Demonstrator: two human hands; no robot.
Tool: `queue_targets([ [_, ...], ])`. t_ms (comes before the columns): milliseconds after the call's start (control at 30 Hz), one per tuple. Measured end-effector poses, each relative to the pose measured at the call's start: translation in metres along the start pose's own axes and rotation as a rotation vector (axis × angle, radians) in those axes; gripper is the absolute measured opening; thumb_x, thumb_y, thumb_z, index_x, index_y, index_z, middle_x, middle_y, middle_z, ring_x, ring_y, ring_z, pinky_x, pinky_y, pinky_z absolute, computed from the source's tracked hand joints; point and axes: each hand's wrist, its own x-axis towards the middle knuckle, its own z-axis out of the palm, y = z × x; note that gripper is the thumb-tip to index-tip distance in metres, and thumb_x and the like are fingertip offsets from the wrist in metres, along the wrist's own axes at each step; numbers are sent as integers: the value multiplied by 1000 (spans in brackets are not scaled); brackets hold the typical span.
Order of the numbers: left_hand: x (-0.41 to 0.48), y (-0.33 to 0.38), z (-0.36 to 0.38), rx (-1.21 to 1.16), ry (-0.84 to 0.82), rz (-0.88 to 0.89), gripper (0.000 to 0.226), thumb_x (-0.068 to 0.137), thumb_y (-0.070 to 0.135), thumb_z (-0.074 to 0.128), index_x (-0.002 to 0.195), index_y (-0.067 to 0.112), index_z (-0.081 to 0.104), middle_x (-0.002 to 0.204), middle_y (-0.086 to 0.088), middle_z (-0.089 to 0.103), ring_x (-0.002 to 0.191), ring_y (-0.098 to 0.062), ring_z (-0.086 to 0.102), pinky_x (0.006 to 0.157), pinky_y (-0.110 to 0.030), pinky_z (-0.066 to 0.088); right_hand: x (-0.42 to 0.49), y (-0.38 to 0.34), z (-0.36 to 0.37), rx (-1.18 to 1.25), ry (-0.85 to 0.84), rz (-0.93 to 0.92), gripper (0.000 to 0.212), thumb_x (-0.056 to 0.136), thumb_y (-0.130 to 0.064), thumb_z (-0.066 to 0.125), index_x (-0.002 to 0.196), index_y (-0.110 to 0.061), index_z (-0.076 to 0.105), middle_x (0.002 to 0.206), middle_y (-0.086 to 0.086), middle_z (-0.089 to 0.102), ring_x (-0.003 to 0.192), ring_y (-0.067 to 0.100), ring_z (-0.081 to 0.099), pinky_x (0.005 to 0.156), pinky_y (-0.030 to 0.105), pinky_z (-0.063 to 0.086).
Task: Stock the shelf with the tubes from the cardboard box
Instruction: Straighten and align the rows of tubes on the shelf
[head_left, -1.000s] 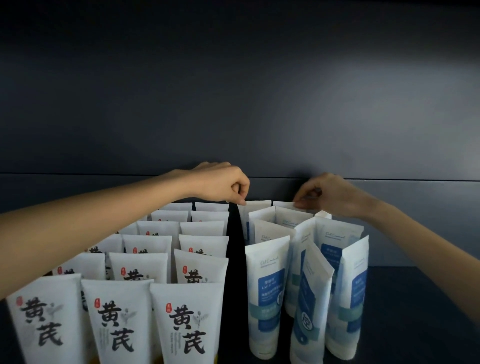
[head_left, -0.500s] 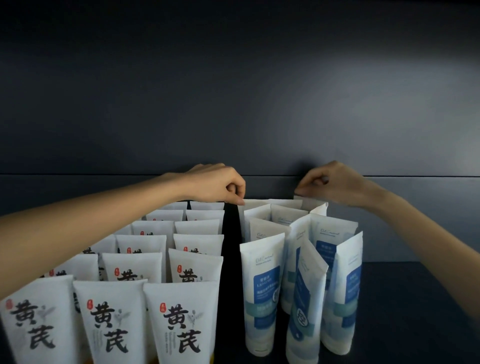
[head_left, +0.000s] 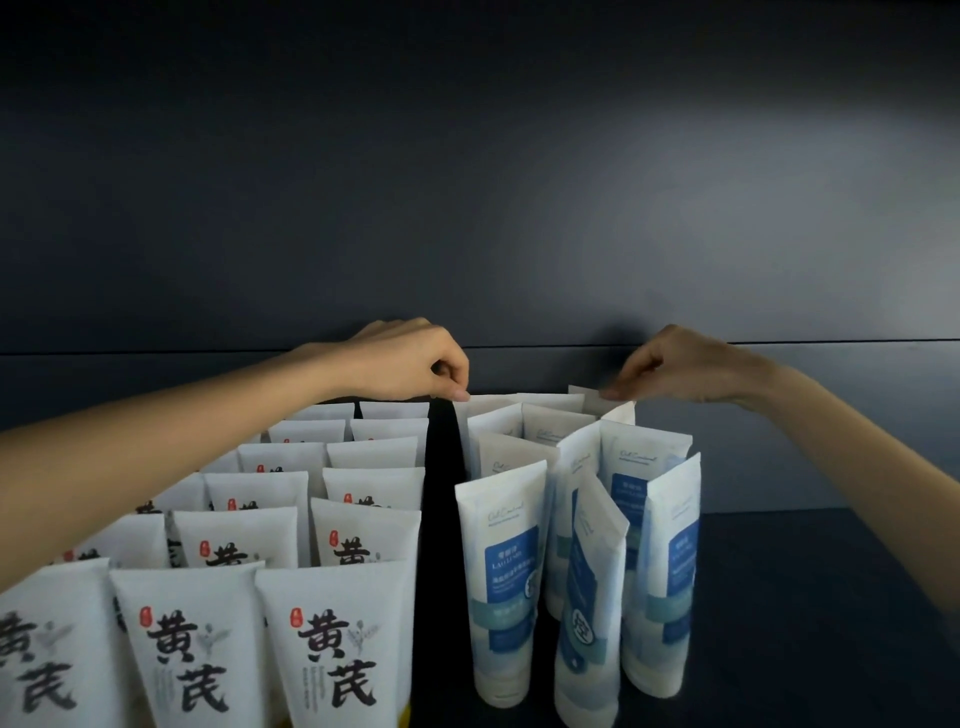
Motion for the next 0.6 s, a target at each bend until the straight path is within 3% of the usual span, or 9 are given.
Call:
queue_targets([
  [67, -1, -2, 0, 9, 1, -7, 14, 86, 46, 62, 80, 35, 67, 78, 16, 64, 72, 1, 55, 55, -24, 31, 0, -6, -5, -51, -60, 36, 16, 77, -36, 75, 72, -21, 76, 81, 9, 69, 77, 15, 53, 71, 29, 38],
  [100, -1, -2, 0, 14, 0, -11, 14, 86, 47, 62, 80, 35, 67, 78, 16, 65, 72, 0, 55, 55, -24, 30, 1, -9, -8, -89, -94, 52, 12, 77, -33, 75, 71, -23, 75, 80, 15, 66, 75, 17, 50, 68, 29, 37],
  [133, -2, -3, 0, 19, -2, -12, 14, 86, 47, 62, 80, 35, 67, 79, 15, 65, 72, -1, 55, 55, -24, 30, 2, -13, -10, -129, -135, 70, 10, 77, -31, 74, 70, -24, 75, 74, 22, 56, 70, 19, 43, 62, 28, 33],
  [200, -2, -3, 0, 24, -4, -12, 14, 86, 46, 62, 81, 35, 67, 80, 14, 65, 73, -1, 55, 55, -24, 31, 3, -19, -14, -176, -212, 101, 11, 76, -28, 75, 66, -24, 75, 65, 13, 37, 64, 20, 30, 53, 27, 24],
  [233, -2, -3, 1, 24, -2, -12, 14, 86, 46, 61, 81, 35, 67, 79, 14, 65, 73, -2, 55, 55, -24, 30, 4, -21, -15, -189, -235, 108, 12, 76, -28, 75, 64, -25, 74, 65, 9, 36, 64, 20, 28, 53, 27, 23],
  [367, -2, 0, 2, 19, 7, -10, 15, 88, 44, 60, 83, 32, 67, 78, 14, 64, 72, -2, 55, 55, -24, 29, 6, -18, -12, -213, -172, 62, 10, 76, -29, 77, 68, -27, 72, 73, -8, 65, 68, 9, 52, 64, 19, 39],
  [433, -2, 1, 2, 21, 3, -12, 15, 88, 44, 60, 83, 32, 67, 77, 13, 65, 73, -3, 55, 56, -24, 30, 5, -12, -10, -183, -112, 18, 16, 77, -24, 76, 63, -28, 70, 66, -18, 65, 68, 0, 56, 60, 13, 40],
  [533, -2, 2, 1, 22, -1, -16, 15, 88, 44, 60, 82, 32, 67, 77, 13, 64, 72, -3, 55, 56, -24, 31, 1, -2, -8, -162, -39, -42, 16, 79, -16, 75, 65, -23, 69, 62, -14, 63, 61, 2, 54, 56, 10, 41],
  [600, -2, 3, 1, 22, -4, -16, 15, 88, 43, 60, 82, 32, 67, 76, 13, 64, 71, -3, 54, 56, -24, 30, -3, 2, -7, -194, 5, -77, 10, 80, -12, 72, 72, -19, 72, 64, -9, 63, 61, 8, 53, 60, 17, 43],
])
